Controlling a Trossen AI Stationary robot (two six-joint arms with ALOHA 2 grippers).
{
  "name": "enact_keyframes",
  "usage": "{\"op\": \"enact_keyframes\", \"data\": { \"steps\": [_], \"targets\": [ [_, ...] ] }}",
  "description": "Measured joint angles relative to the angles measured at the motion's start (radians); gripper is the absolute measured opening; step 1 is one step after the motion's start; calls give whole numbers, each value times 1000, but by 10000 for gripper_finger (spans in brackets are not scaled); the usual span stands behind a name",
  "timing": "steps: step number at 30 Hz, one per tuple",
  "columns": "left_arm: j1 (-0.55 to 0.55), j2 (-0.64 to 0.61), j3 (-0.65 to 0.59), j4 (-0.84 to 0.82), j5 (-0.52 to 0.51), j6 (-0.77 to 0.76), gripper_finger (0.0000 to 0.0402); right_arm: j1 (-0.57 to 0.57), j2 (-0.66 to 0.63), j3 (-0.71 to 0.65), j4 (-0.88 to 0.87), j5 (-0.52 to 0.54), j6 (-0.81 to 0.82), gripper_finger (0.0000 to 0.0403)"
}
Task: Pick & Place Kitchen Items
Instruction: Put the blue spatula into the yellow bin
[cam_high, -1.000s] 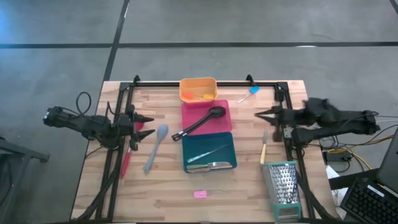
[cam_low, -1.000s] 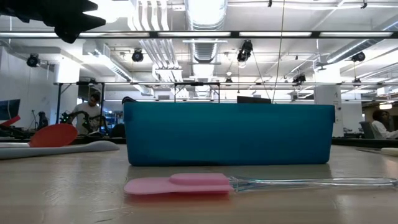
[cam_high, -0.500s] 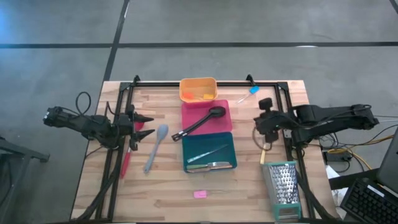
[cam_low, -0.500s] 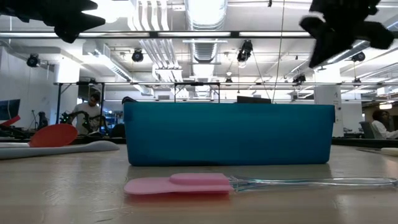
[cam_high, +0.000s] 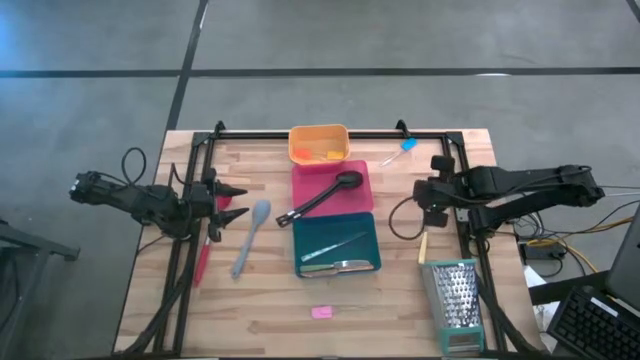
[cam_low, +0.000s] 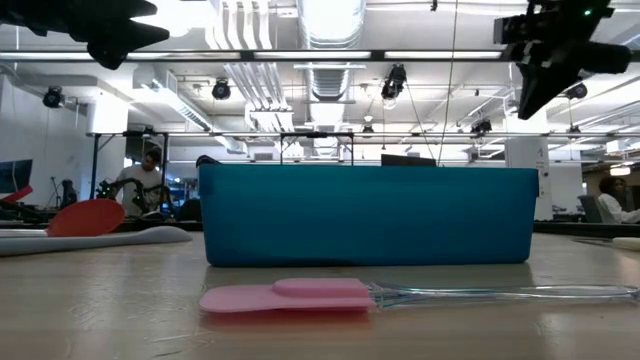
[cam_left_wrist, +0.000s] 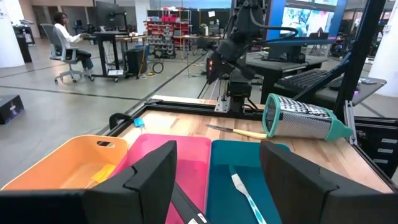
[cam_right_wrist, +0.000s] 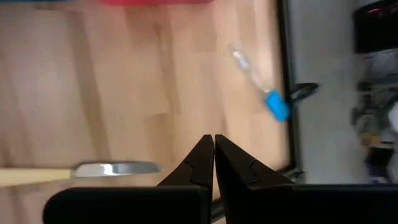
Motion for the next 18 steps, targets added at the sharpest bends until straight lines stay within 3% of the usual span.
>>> {"op": "enact_keyframes", "data": {
  "steps": [6, 13, 18],
  "targets": [
    [0, 0, 0, 0, 0, 0, 234, -139, 21, 0, 97, -21, -81, 48],
    [0, 0, 0, 0, 0, 0, 234, -417, 35, -3, 308, -245, -256, 114],
    [0, 0, 0, 0, 0, 0, 234, -574, 108, -3, 368, -274, -339, 157]
  ]
}}
